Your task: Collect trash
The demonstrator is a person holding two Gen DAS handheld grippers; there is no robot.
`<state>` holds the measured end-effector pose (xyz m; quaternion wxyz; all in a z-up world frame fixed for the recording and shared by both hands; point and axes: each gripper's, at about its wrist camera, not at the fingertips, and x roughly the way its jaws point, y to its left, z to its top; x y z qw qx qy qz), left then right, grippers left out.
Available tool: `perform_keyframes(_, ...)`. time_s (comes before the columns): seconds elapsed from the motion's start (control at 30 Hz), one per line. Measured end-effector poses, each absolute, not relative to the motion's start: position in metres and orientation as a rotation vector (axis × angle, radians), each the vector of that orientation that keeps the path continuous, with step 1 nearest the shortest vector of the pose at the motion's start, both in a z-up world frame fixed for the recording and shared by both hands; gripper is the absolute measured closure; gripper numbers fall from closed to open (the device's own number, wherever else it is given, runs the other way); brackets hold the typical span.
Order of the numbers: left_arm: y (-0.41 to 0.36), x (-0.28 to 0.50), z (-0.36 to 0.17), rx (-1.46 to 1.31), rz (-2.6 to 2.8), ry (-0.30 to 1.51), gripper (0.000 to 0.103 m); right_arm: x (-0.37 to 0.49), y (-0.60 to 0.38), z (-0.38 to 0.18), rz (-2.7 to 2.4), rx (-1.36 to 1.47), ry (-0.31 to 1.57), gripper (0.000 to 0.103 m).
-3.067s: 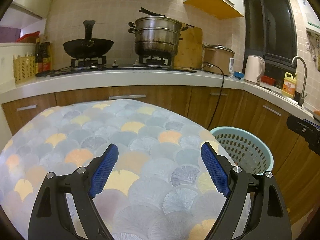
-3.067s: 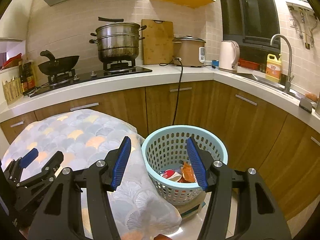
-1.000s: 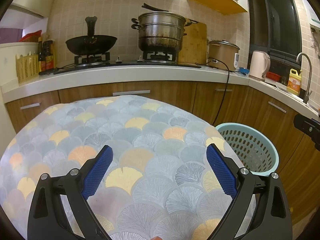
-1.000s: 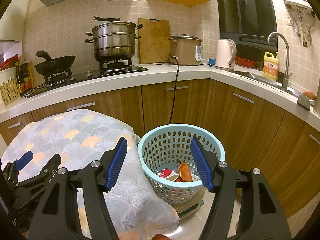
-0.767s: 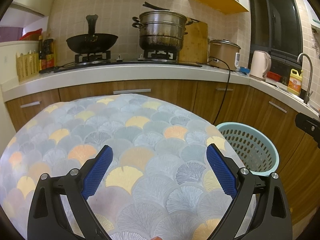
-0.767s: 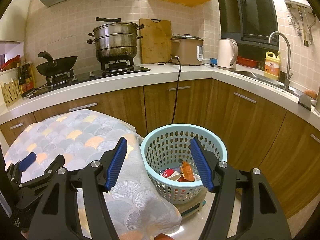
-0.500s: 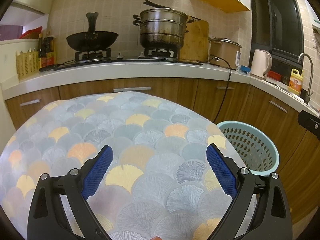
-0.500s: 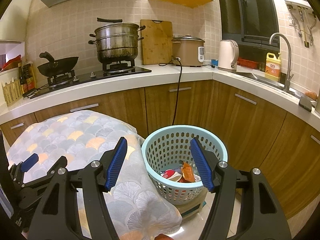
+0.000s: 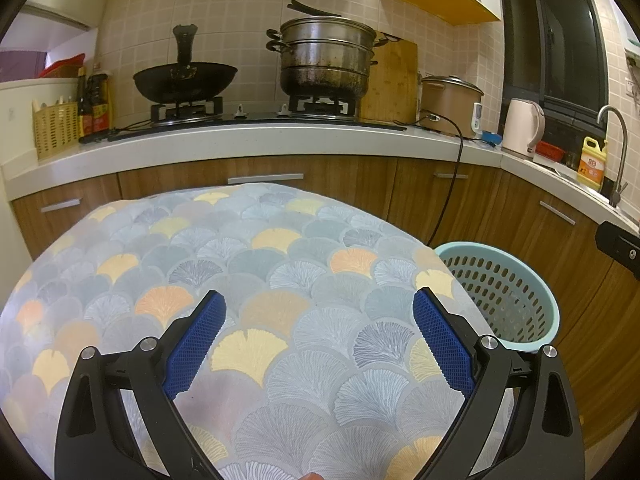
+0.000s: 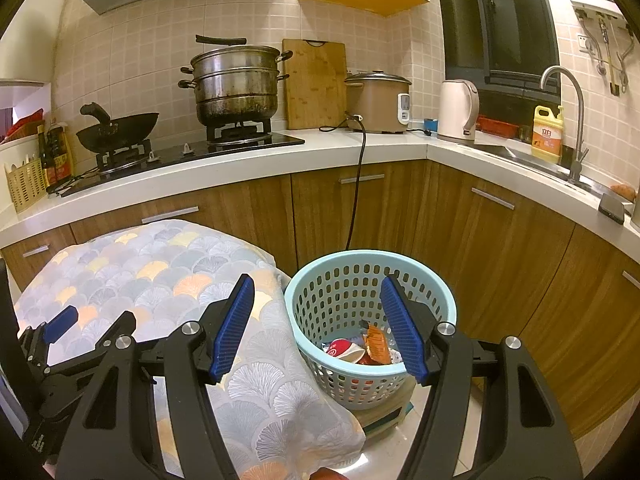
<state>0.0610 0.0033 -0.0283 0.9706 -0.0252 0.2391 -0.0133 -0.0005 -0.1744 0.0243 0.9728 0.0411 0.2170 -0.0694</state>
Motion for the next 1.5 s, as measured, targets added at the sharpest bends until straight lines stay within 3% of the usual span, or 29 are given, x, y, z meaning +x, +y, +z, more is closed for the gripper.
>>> perform_keyframes(0.73, 0.005, 0.057, -0.021, -0.062, -0.031, 0.461, 0.011, -0.002, -0.174, 0.023, -0.137, 0.065, 0.431, 0.041)
perform_keyframes(1.1, 0.02, 0.026, 0.035, 0.013, 0.039, 0.46, 0.011, -0.012, -0.169, 0.037, -0.13, 0.057, 0.4, 0.041)
perform_keyframes(1.5, 0.028, 0.01, 0.039, 0.013, 0.016, 0.419, 0.011, -0.017, -0.155, 0.048, -0.114, 0.045, 0.377, 0.041)
